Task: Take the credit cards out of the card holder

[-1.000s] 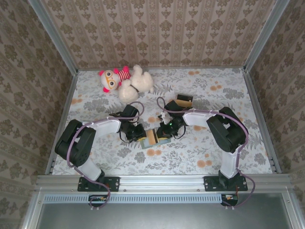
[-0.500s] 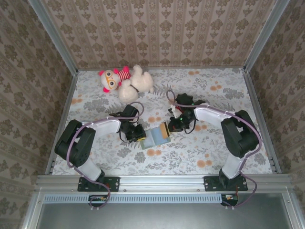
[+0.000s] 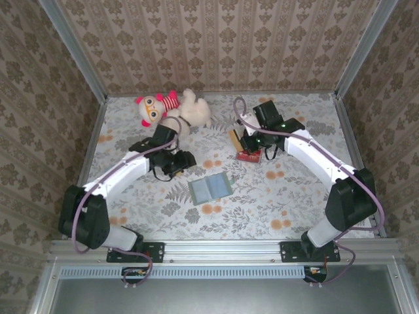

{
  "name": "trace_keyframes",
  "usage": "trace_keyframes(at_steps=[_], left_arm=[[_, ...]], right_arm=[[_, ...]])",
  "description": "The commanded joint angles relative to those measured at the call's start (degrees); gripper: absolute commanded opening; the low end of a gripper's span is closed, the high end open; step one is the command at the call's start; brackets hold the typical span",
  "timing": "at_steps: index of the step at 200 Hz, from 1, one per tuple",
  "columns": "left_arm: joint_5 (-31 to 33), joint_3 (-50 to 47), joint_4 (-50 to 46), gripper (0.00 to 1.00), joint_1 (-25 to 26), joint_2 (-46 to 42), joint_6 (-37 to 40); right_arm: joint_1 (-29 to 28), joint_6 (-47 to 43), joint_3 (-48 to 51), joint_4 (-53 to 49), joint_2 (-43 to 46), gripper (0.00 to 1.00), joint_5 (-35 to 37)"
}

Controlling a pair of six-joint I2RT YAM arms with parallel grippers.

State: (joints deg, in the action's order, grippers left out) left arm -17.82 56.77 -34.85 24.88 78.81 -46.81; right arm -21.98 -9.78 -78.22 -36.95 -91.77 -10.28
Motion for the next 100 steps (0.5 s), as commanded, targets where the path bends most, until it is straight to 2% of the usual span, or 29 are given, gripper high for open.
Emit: trace_keyframes(at_steps=[1, 18, 44, 65, 100], left_arm=[[1.99, -1.01, -4.16, 0.76, -3.08, -2.72, 0.87], [2.85, -1.61, -4.34, 0.83, -4.33, -4.86, 1.62], [3.71, -2.88, -4.39, 0.89, -5.85, -7.30, 2.25], [3.94, -4.32, -3.91, 0.93, -6.92, -8.55, 2.59], [3.49, -5.62, -3.50, 0.96, -7.85, -9.14, 2.94]], right_arm=[[0.98, -12.60, -4.84, -3.47, -4.42, 0.00, 4.26], [1.89, -20.83, -8.44, -7.58, -7.90, 0.00, 4.30], [3.00, -31.42, -10.80, -10.53, -12.25, 0.00, 6.49], [3.98, -35.95, -14.10, -14.96, -15.59, 0.00, 6.13], [4.88, -39.08, -14.81, -12.88, -17.29, 0.00, 7.46]])
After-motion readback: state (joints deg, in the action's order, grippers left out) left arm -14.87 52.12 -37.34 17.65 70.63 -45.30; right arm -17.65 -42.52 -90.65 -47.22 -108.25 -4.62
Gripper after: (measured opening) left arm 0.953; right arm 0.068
